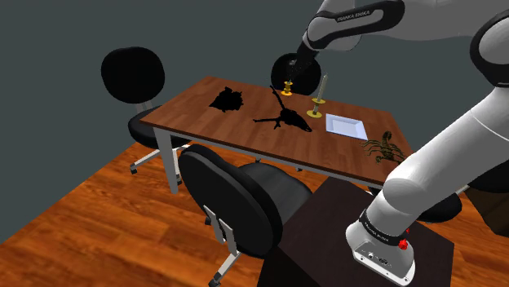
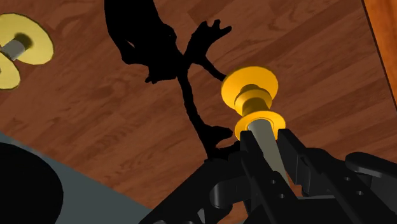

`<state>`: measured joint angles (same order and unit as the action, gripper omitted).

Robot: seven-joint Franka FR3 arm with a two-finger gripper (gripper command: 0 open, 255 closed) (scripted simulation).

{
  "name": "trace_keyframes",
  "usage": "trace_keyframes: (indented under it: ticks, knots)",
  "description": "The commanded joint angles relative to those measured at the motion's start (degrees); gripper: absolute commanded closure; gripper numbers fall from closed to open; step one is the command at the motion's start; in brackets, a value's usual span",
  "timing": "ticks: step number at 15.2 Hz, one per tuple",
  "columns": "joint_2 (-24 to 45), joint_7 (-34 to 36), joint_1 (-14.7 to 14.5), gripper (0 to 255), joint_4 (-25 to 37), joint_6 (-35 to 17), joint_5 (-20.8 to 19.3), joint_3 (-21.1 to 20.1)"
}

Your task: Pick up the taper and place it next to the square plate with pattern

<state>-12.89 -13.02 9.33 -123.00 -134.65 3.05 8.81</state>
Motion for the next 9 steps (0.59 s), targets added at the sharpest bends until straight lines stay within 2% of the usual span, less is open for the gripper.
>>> trace_keyframes:
  ticks: [1, 9]
  knots:
    - [-1.7, -3.0, 0.8, 255, -1.5, 0.3, 0.6, 1.8]
    - [-5.9, -14.8, 4.0, 255, -4.4, 2.5, 2.2, 9.6]
